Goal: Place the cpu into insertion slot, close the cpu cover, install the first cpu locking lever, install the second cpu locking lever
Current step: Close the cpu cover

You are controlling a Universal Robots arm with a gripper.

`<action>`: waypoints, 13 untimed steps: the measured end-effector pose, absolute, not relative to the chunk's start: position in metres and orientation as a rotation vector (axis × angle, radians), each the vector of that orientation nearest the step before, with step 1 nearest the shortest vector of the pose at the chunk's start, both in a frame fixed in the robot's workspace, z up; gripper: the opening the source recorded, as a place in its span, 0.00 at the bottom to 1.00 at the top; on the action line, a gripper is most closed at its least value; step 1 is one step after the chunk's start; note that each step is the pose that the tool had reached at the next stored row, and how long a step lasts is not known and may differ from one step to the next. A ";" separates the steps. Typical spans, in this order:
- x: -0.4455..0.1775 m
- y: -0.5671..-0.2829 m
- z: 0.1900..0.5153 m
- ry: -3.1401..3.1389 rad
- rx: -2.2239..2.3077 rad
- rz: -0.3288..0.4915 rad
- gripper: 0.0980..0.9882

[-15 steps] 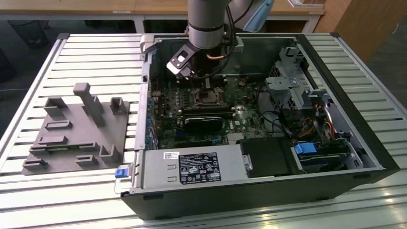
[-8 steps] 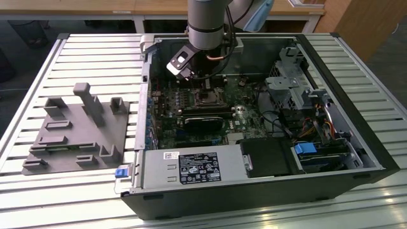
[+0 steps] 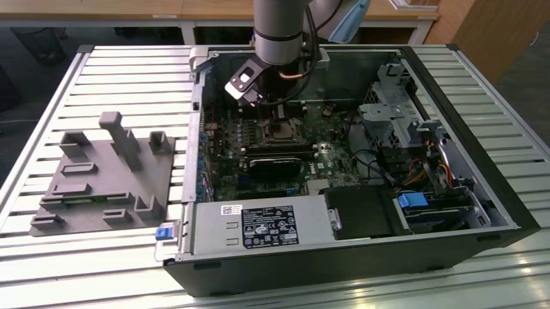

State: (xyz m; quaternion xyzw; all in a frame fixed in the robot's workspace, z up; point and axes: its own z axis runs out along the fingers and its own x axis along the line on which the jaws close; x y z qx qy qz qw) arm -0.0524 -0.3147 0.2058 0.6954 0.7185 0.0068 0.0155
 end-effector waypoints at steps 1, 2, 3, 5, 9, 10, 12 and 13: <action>-0.052 -0.315 0.207 2.235 2.163 0.021 0.01; -0.052 -0.315 0.208 2.235 2.163 0.021 0.01; -0.052 -0.315 0.208 2.235 2.163 0.021 0.01; -0.052 -0.315 0.208 2.235 2.163 0.022 0.01; -0.054 -0.315 0.208 2.235 2.163 0.021 0.01; -0.055 -0.315 0.208 2.235 2.163 0.021 0.01; -0.056 -0.315 0.207 2.235 2.163 0.021 0.01; -0.057 -0.315 0.207 2.235 2.163 0.021 0.01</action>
